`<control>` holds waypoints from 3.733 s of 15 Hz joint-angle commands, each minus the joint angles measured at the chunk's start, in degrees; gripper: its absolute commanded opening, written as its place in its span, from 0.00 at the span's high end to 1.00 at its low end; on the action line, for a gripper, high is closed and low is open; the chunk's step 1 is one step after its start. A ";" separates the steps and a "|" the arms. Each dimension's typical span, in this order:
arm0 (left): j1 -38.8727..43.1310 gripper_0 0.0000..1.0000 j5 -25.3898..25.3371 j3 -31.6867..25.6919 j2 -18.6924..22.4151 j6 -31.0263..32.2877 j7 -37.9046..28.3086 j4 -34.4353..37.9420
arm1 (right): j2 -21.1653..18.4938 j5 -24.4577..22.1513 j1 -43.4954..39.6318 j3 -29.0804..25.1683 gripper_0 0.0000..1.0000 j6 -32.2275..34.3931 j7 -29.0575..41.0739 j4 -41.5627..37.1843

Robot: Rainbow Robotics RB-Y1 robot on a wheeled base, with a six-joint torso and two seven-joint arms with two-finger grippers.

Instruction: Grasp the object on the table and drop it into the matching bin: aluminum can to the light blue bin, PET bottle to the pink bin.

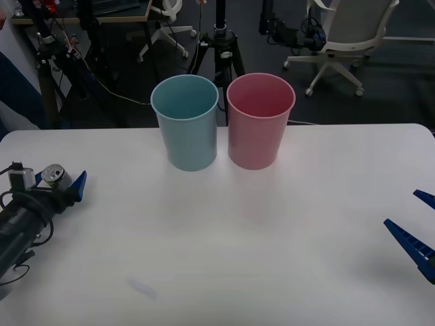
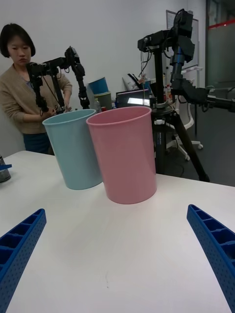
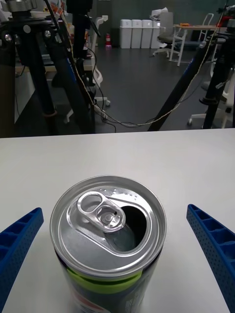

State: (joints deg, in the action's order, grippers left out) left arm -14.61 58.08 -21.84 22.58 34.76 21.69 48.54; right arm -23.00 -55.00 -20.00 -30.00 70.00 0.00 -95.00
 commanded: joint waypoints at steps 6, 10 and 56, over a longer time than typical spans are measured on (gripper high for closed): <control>-0.33 1.00 -0.07 -0.22 0.00 -0.92 -1.30 -0.03 | 0.00 0.00 0.00 0.00 0.00 0.00 0.00 0.00; -0.25 1.00 -0.16 -0.66 -0.08 0.13 -1.39 -0.12 | 0.00 0.00 0.00 0.00 0.00 0.00 0.00 0.00; -26.00 1.00 -15.72 51.73 25.58 -12.17 -29.34 33.63 | 0.00 0.00 0.00 0.00 0.00 0.00 0.00 0.00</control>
State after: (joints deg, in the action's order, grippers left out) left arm -39.28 41.91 29.70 49.42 22.50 -7.73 84.27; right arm -23.00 -55.00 -20.00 -30.00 70.00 0.00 -95.00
